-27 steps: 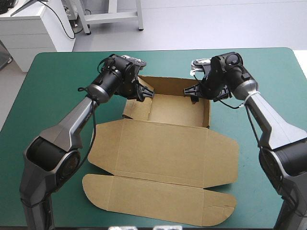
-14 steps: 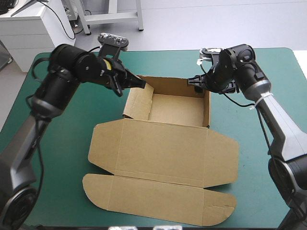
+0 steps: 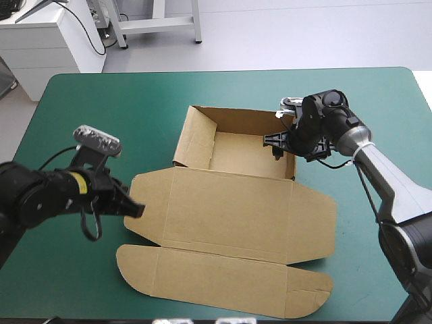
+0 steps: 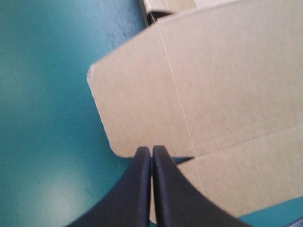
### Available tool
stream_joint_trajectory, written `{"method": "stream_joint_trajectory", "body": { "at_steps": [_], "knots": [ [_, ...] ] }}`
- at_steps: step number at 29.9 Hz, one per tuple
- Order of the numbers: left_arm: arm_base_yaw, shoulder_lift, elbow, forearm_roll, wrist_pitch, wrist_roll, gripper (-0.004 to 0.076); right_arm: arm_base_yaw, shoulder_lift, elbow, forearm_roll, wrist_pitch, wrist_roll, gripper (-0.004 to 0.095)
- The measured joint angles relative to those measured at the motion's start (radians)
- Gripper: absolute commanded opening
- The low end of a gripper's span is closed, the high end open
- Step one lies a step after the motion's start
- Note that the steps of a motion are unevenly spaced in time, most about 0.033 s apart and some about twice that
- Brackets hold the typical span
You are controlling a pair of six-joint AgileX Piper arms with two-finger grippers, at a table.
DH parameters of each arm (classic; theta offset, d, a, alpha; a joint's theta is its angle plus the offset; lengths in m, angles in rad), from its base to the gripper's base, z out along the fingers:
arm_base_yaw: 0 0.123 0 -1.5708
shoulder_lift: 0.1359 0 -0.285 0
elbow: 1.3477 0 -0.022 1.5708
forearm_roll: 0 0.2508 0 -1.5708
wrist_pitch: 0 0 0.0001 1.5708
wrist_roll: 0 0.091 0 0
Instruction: Fold the box
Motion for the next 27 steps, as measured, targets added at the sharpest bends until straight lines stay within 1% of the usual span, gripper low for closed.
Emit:
{"method": "stream_joint_trajectory", "body": {
  "at_steps": [2, 4, 8, 11, 14, 16, 18, 21, 22, 24, 26, 27],
  "knots": [
    [0.000, -0.068, 0.089, -0.012, -0.019, 0.000, -0.0008, 0.000, 0.000, 0.020, 0.010, -0.032, 0.001, 0.0700],
    [0.000, -0.145, 0.184, -0.021, -0.062, -0.001, -0.0008, 0.000, 0.004, 0.032, 0.017, -0.053, 0.002, 0.0700],
    [0.000, -0.296, 0.363, -0.030, -0.179, -0.013, -0.0008, 0.000, 0.034, 0.037, 0.026, -0.061, 0.003, 0.0700],
    [0.000, -0.411, 0.490, -0.028, -0.238, -0.019, -0.0008, 0.000, 0.066, 0.038, 0.033, -0.066, 0.004, 0.0699],
    [0.000, -0.504, 0.584, -0.010, -0.271, -0.021, -0.0008, 0.000, 0.084, 0.039, 0.034, -0.088, 0.004, 0.0690],
    [0.000, -0.552, 0.629, -0.003, -0.282, -0.021, -0.0008, 0.000, 0.087, 0.039, 0.033, -0.114, 0.009, 0.0659],
    [0.000, -0.595, 0.665, 0.003, -0.288, -0.021, -0.0008, 0.000, 0.087, 0.039, 0.029, -0.143, 0.019, 0.0593],
    [0.000, -0.639, 0.694, 0.018, -0.292, -0.021, -0.0008, 0.000, 0.088, 0.039, 0.027, -0.164, 0.026, 0.0447],
    [0.000, -0.650, 0.701, 0.023, -0.294, -0.021, -0.0008, 0.000, 0.088, 0.039, 0.027, -0.166, 0.026, 0.0369],
    [0.000, -0.664, 0.705, 0.028, -0.297, -0.021, -0.0008, 0.000, 0.090, 0.039, 0.023, -0.168, 0.028, 0.0160],
    [0.000, -0.672, 0.708, 0.030, -0.304, -0.021, -0.0008, 0.000, 0.095, 0.039, 0.007, -0.168, 0.029, -0.0023],
    [0.000, -0.675, 0.707, 0.033, -0.307, -0.021, -0.0008, -0.001, 0.097, 0.039, -0.007, -0.168, 0.029, -0.0008]
  ]
}}
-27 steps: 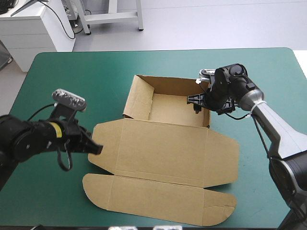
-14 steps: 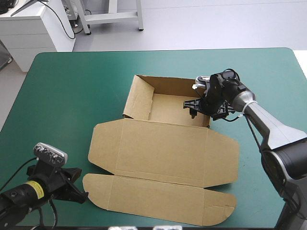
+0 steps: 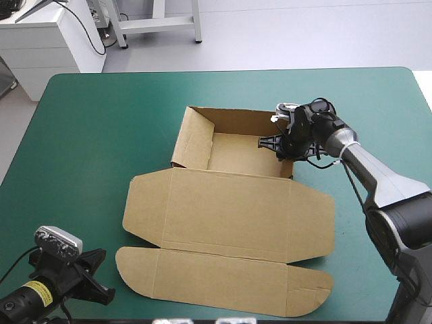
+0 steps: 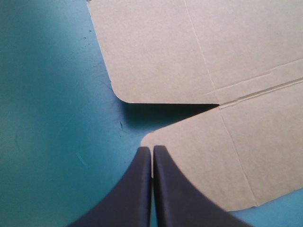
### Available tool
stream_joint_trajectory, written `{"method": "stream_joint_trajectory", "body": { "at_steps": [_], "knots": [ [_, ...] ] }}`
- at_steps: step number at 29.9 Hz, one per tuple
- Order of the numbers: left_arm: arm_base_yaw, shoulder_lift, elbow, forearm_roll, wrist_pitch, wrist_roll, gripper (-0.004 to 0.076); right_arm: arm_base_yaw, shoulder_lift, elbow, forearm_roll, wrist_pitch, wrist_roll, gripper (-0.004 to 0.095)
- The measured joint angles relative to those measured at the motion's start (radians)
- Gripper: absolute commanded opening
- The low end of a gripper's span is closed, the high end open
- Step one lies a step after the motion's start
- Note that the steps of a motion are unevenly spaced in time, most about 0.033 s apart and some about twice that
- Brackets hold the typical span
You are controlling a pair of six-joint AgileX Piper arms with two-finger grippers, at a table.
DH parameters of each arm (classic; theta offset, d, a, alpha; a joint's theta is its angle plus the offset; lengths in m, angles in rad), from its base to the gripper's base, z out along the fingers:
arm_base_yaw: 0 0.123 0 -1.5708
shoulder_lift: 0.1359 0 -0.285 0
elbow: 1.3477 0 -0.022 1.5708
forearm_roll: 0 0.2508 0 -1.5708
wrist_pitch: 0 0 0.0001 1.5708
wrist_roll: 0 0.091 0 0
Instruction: Fold the box
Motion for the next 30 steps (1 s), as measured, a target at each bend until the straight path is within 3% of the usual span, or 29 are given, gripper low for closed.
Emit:
{"method": "stream_joint_trajectory", "body": {
  "at_steps": [8, 14, 23, 30],
  "knots": [
    [0.000, -0.006, 0.016, 0.007, -0.010, 0.000, -0.0008, -0.062, -0.015, -0.110, -0.133, 0.129, -0.033, -0.0021],
    [0.000, -0.006, 0.016, 0.007, -0.025, 0.000, -0.0008, -0.260, -0.090, -0.276, -0.201, 0.210, -0.136, -0.0021],
    [0.000, -0.006, 0.018, 0.006, -0.037, 0.000, -0.0008, -0.579, -0.099, -0.340, -0.269, 0.201, -0.234, -0.0021],
    [0.000, -0.006, 0.018, 0.006, -0.047, 0.000, -0.0008, -0.708, -0.018, -0.338, -0.237, 0.142, -0.249, -0.0021]
  ]
}}
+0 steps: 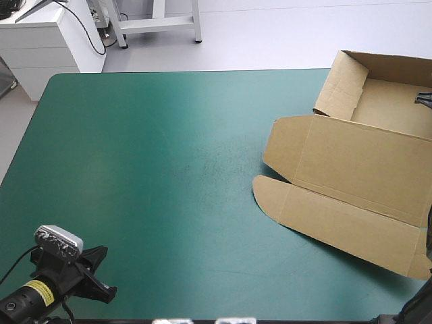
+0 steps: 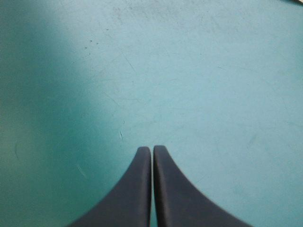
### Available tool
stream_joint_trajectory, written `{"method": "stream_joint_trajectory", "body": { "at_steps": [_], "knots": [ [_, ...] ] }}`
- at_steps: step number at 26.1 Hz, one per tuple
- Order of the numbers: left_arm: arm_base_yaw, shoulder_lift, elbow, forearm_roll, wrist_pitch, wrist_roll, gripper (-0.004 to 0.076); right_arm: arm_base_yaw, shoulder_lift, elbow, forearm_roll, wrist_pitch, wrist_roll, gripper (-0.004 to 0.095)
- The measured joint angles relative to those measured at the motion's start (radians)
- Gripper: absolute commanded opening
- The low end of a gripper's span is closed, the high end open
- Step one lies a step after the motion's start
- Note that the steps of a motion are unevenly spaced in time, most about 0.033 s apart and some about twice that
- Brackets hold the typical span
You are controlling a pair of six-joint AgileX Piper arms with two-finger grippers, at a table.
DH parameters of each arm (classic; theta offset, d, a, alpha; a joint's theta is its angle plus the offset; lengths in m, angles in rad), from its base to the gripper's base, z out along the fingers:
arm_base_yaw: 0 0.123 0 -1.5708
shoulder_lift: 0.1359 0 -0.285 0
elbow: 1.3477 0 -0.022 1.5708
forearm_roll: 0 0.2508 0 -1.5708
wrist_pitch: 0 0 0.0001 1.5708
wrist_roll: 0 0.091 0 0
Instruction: Fold the box
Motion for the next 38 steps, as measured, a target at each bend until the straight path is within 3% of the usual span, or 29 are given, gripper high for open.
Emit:
{"method": "stream_joint_trajectory", "body": {
  "at_steps": [5, 8, 11, 15, 18, 22, 24, 27, 28, 29, 34, 38],
  "knots": [
    [0.000, 0.000, 0.000, 0.005, -0.016, 0.000, -0.0008, -0.020, 0.076, 0.002, 0.021, -0.012, -0.047, -0.0006],
    [0.000, 0.000, 0.000, 0.016, -0.022, 0.000, -0.0008, -0.020, 0.115, 0.002, 0.043, -0.024, -0.058, 0.0090],
    [0.000, 0.000, 0.000, 0.031, -0.024, 0.000, -0.0008, -0.020, 0.140, 0.002, 0.075, -0.042, -0.077, 0.0269],
    [0.000, 0.000, 0.000, 0.033, -0.026, 0.000, -0.0008, -0.020, 0.145, -0.004, 0.081, -0.051, -0.103, 0.0582],
    [0.000, 0.000, 0.000, 0.033, -0.026, 0.000, -0.0008, -0.020, 0.145, -0.045, 0.084, -0.027, -0.112, 0.0673],
    [0.000, 0.000, 0.000, 0.033, -0.026, 0.000, -0.0008, -0.020, 0.146, -0.161, 0.099, 0.090, -0.137, 0.0656],
    [0.000, 0.000, 0.000, 0.033, -0.027, 0.000, -0.0008, -0.020, 0.140, -0.206, 0.120, 0.124, -0.155, 0.0569],
    [0.000, 0.000, 0.000, 0.033, -0.027, 0.000, -0.0008, -0.017, 0.108, -0.222, 0.180, 0.144, -0.179, 0.0268],
    [0.000, 0.000, 0.000, 0.033, -0.027, 0.000, -0.0008, -0.013, 0.091, -0.220, 0.205, 0.147, -0.189, 0.0021],
    [0.000, 0.000, 0.000, 0.033, -0.027, 0.000, -0.0008, 0.004, 0.047, -0.193, 0.240, 0.147, -0.208, -0.0015],
    [0.000, 0.000, 0.000, 0.033, -0.027, 0.000, -0.0008, 0.212, -0.191, 0.061, 0.296, 0.092, -0.266, -0.0002],
    [0.000, 0.000, 0.000, 0.033, 0.001, 0.000, -0.0008, 0.482, -0.446, 0.416, 0.252, -0.100, -0.295, -0.0002]
  ]
}}
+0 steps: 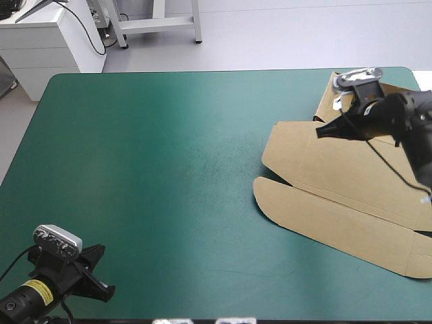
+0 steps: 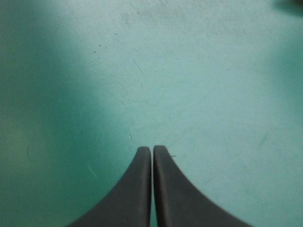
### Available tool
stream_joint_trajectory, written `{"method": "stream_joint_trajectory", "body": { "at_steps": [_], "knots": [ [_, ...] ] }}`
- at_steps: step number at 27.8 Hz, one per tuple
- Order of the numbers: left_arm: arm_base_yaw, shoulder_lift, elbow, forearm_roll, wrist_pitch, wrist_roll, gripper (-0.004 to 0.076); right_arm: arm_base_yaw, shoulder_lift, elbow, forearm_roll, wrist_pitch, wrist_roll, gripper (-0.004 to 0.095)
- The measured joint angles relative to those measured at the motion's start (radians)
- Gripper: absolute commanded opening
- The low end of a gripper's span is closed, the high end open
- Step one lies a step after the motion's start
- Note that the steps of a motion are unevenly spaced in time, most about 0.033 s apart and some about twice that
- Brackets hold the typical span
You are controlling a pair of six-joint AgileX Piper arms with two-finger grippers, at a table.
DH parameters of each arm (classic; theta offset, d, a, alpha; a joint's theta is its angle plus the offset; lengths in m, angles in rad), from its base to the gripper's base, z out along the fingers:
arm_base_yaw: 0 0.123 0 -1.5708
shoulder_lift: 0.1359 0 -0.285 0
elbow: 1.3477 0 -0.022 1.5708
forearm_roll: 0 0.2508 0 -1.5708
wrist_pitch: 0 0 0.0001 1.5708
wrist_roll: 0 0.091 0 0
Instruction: Fold the box
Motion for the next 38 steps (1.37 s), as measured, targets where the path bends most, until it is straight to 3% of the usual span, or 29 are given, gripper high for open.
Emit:
{"method": "stream_joint_trajectory", "body": {
  "at_steps": [4, 8, 14, 24, 38],
  "knots": [
    [0.000, -0.004, 0.000, 0.000, 0.028, 0.000, -0.0008, 0.128, -0.326, 0.295, 0.000, -0.175, -0.006, -0.0002],
    [0.000, -0.059, 0.000, 0.003, 0.017, 0.004, -0.0008, 0.130, -0.605, 0.551, -0.023, -0.218, -0.007, -0.0015],
    [0.000, -0.163, 0.026, 0.002, 0.014, 0.009, -0.0008, 0.130, -0.905, 0.769, -0.028, -0.265, -0.006, -0.0021],
    [0.000, -0.299, 0.035, 0.000, 0.022, 0.009, -0.0008, 0.130, -1.192, 0.925, -0.024, -0.258, -0.006, -0.0021],
    [0.000, -0.308, 0.035, 0.000, 0.023, 0.009, -0.0008, 0.130, -1.402, 1.021, 0.026, -0.202, -0.005, -0.0021]
  ]
}}
